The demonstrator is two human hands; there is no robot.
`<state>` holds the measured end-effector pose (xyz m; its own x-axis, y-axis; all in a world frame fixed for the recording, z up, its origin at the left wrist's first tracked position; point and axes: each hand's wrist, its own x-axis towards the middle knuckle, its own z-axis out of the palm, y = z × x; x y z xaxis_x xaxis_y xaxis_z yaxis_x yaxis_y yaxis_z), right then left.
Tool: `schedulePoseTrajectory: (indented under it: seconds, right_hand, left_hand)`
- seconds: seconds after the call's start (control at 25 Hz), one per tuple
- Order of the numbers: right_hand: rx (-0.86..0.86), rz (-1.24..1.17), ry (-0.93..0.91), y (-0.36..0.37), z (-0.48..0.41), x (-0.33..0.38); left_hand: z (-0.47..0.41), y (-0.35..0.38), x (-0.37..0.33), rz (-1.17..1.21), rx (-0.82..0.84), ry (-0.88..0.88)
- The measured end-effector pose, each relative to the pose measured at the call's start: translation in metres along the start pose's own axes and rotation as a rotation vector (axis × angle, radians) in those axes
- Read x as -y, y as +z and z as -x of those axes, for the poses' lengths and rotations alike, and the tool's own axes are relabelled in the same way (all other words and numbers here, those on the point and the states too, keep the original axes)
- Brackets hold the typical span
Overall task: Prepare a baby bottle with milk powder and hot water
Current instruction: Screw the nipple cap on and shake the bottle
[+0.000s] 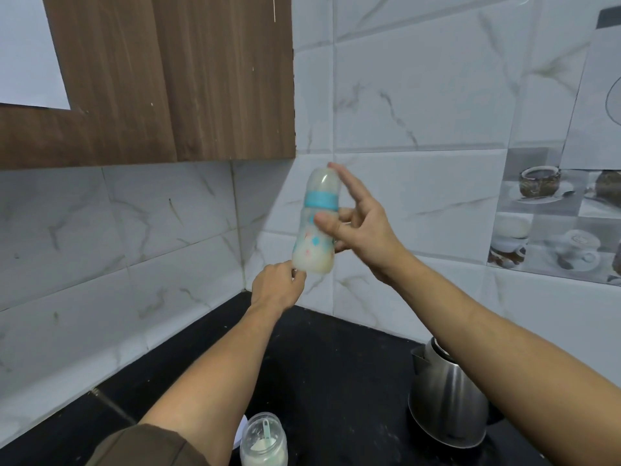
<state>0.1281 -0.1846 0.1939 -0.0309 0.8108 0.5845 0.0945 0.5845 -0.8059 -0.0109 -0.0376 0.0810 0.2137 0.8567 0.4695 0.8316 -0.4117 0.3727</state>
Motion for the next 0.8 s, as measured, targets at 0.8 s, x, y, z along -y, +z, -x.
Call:
schedulePoseTrajectory:
  seconds: [0.8]
  right_hand:
    - [-0.328, -0.367, 0.285, -0.014, -0.019, 0.001]
  left_hand:
    - [-0.002, 0.003, 0.009, 0.013, -0.032, 0.007]
